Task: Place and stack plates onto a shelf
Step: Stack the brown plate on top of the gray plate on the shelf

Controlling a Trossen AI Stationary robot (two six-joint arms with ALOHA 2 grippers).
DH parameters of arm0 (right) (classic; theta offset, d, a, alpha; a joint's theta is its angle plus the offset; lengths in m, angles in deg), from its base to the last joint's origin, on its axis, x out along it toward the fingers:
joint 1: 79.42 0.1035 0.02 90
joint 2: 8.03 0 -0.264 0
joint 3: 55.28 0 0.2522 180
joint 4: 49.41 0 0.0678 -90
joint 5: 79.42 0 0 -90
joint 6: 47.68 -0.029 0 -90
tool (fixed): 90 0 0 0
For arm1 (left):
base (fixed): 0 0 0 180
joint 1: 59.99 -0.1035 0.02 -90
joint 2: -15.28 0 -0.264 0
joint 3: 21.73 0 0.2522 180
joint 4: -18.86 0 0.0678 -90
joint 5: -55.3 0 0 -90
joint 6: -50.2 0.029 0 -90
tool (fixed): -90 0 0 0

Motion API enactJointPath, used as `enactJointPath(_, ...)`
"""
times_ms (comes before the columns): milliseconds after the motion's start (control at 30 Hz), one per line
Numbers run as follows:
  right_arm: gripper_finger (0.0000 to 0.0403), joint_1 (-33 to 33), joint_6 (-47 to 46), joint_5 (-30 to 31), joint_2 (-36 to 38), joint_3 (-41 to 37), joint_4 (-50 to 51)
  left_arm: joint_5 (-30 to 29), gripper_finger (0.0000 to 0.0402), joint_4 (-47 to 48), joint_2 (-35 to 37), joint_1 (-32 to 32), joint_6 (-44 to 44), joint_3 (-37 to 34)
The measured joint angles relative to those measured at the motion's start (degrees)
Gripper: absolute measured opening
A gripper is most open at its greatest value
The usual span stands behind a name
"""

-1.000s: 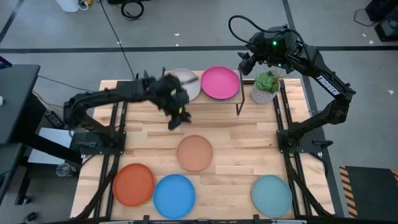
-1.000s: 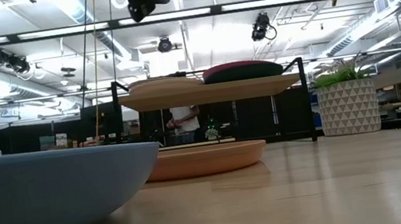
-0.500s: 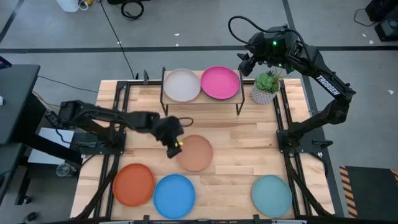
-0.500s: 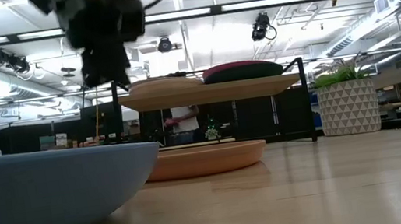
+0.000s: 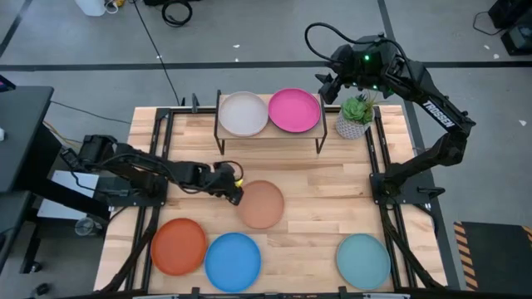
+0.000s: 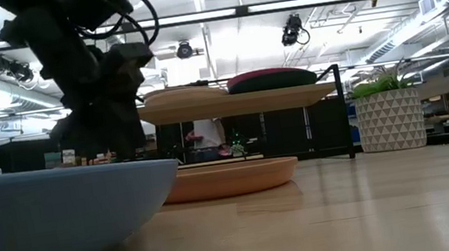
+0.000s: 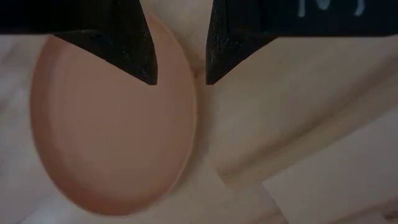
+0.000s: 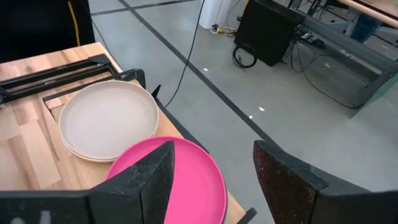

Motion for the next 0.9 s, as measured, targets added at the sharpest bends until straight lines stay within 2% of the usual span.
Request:
enactJointPath(433,0.0224,0.0,0.43,-1.1,0.0,0.0,0.19,0.14,0.0142,-6.21,-9.94,0.26,-1.57,0.05)
enactJointPath(667,0.0224,-0.02,0.84,-1.23,0.0,0.0,0.31,0.44,0.0139,-6.36,-11.0,0.28,-1.65,0.18)
enactJointPath(767,0.0224,-0.02,1.09,-1.23,0.0,0.0,0.36,0.43,0.0115,-6.25,-11.02,0.27,-2.9,0.15)
enactJointPath(900,0.0224,-0.02,1.44,-1.18,0.0,0.0,0.36,0.74,0.0039,-6.44,-11.17,0.2,-5.35,0.1)
